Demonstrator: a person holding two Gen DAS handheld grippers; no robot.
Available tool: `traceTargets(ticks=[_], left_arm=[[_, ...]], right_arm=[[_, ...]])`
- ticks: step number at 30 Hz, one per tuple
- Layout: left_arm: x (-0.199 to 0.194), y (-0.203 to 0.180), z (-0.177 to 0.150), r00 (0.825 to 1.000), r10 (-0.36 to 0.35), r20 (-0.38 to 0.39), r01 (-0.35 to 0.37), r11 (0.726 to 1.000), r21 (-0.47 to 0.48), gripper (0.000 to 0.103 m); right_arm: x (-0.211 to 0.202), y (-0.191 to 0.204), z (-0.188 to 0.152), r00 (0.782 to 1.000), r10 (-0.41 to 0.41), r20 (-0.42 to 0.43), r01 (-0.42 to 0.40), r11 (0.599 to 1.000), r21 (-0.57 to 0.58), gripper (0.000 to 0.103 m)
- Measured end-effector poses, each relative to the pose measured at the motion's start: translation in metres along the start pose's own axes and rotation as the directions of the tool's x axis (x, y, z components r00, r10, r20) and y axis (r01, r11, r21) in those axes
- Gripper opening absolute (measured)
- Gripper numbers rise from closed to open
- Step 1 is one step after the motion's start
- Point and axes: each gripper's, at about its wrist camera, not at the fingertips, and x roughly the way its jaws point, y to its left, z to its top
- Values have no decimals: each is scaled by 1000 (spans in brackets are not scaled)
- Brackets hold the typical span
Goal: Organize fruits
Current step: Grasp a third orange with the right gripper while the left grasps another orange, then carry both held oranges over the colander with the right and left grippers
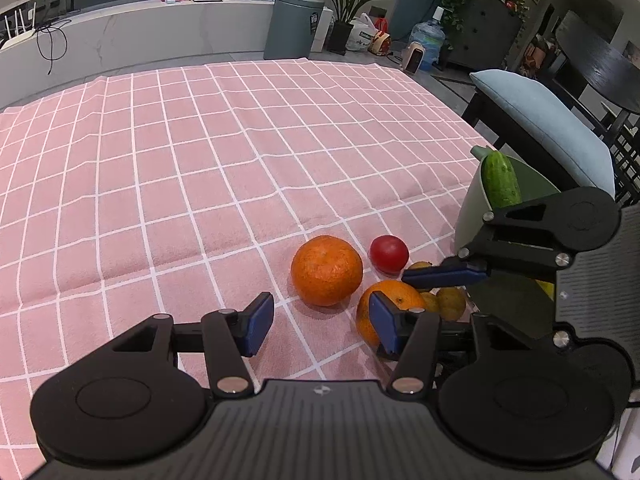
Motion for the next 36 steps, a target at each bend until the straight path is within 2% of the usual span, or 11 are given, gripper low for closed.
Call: traceTargets(ticks=[3,9,16,19,23,29,33,36], left_arm=[[-1,0,0,1000,1,17,-1,1000,-4,64],[-5,3,5,998,-11,64,13,999,-30,64],[10,-6,6,998,13,55,-12,1000,-12,64],[16,-8,6,999,15,49,-14,1000,-12,64],[22,-10,4,999,23,38,-22,1000,-9,61],[27,-10,4,999,32,38,-32,999,-15,54],[27,-12,3,998,35,43,-34,999,-14,50],[22,-14,2,998,34,57,-33,999,-17,49]], right_arm=[[-8,1,-1,1000,-12,10,12,1000,1,41],[-40,-6,0,995,-85,50,84,996,12,41],[-90,-35,-15,984,-135,115,114,978,173,41],[-104,-50,-27,977,-185,105,155,956,249,41],[-109,-71,-52,966,-257,19,236,910,342,41],[-103,-90,-87,964,-252,-81,259,838,481,41],[-97,-100,-104,962,-254,-101,268,805,530,41],[-95,-111,-109,968,-237,-88,243,777,580,41]])
